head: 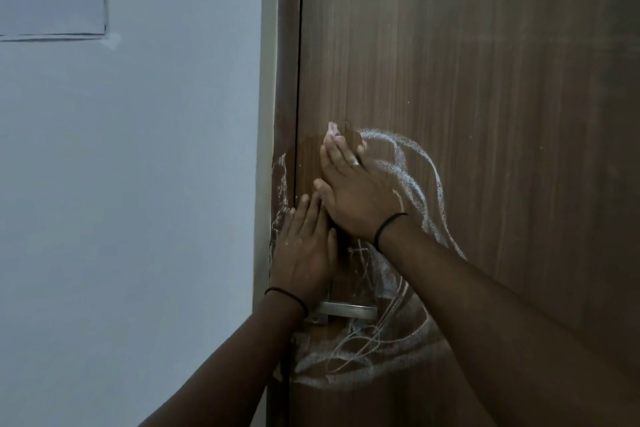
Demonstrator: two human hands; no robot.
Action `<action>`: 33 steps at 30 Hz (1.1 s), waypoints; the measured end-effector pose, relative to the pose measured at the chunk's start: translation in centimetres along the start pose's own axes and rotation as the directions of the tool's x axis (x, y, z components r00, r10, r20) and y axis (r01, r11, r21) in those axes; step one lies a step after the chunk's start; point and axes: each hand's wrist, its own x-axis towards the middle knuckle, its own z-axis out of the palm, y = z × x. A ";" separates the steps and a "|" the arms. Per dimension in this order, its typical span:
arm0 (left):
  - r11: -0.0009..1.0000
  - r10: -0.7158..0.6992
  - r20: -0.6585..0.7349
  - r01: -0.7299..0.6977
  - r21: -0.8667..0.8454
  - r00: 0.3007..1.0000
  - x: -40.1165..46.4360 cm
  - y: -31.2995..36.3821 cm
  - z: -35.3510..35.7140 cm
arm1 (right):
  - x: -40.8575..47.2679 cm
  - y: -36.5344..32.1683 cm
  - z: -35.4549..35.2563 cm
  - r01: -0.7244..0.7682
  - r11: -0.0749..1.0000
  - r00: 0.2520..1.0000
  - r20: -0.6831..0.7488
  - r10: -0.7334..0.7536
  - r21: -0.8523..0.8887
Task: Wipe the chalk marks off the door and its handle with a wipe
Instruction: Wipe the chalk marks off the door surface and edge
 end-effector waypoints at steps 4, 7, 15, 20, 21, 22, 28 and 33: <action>0.999 -0.019 0.040 0.017 0.050 0.999 1.0 -0.5 0.3 | -3.4 2.6 0.3 0.116 0.992 0.983 -0.151 -0.106 0.057; 0.999 -0.036 0.036 0.034 0.028 0.999 0.8 -0.1 0.6 | -5.0 4.6 0.1 0.080 0.988 0.946 -0.322 -0.032 0.135; 1.000 -0.010 -0.096 0.010 -0.003 0.995 2.8 1.2 -1.2 | -0.6 3.5 -3.6 0.051 0.962 0.884 -0.460 0.081 0.268; 0.996 0.090 -0.174 -0.093 -0.011 0.981 8.0 1.5 -0.9 | 2.0 4.2 -4.3 0.094 0.969 0.905 -0.426 0.013 0.230; 0.995 0.097 -0.171 -0.100 -0.014 0.980 8.6 1.3 -0.4 | 2.2 4.4 -4.0 0.112 0.972 0.906 -0.423 -0.015 0.206; 0.994 0.102 -0.171 -0.105 -0.010 0.980 8.9 1.0 0.3 | 2.3 4.6 -3.5 0.132 0.973 0.898 -0.439 -0.037 0.189; 0.993 0.120 -0.280 -0.119 0.021 0.952 8.8 0.0 3.3 | 0.6 6.4 -0.5 0.171 0.975 0.874 -0.478 -0.082 0.145; 0.993 0.117 -0.306 -0.120 0.008 0.945 8.7 0.1 3.3 | 2.4 5.6 -1.9 0.069 0.984 0.812 -0.583 0.042 0.167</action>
